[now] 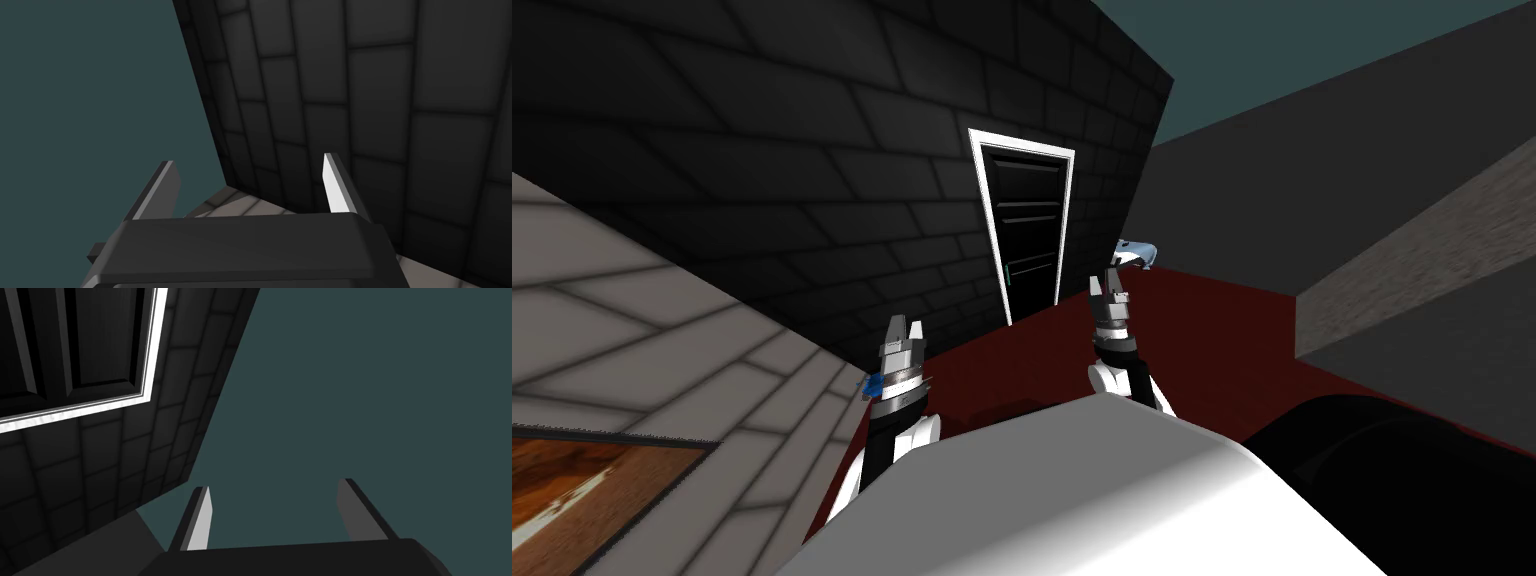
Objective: Pull the door open
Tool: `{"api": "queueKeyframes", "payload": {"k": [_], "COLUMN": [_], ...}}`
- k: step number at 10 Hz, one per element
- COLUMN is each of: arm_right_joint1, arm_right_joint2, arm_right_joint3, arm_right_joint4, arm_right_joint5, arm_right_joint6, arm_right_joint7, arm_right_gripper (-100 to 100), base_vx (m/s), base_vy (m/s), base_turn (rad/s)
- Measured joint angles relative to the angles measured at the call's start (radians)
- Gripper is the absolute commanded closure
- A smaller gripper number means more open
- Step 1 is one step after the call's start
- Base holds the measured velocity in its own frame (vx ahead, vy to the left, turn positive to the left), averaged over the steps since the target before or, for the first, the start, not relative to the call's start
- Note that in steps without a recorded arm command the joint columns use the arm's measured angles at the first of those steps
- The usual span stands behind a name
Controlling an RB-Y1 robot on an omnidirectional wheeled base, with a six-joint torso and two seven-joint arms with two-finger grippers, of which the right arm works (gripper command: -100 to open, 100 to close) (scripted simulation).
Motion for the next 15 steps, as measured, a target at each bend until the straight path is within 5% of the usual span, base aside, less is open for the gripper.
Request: {"api": "queueKeyframes", "payload": {"k": [15], "arm_right_joint1": [-0.100], "arm_right_joint2": [-0.056], "arm_right_joint3": [-0.051], "arm_right_joint4": [0.323], "arm_right_joint5": [-0.148], "arm_right_joint6": [-0.061], "arm_right_joint7": [-0.272], "arm_right_gripper": [-100], "base_vx": [0.095], "base_vy": [-0.035], "base_turn": [0.150]}}
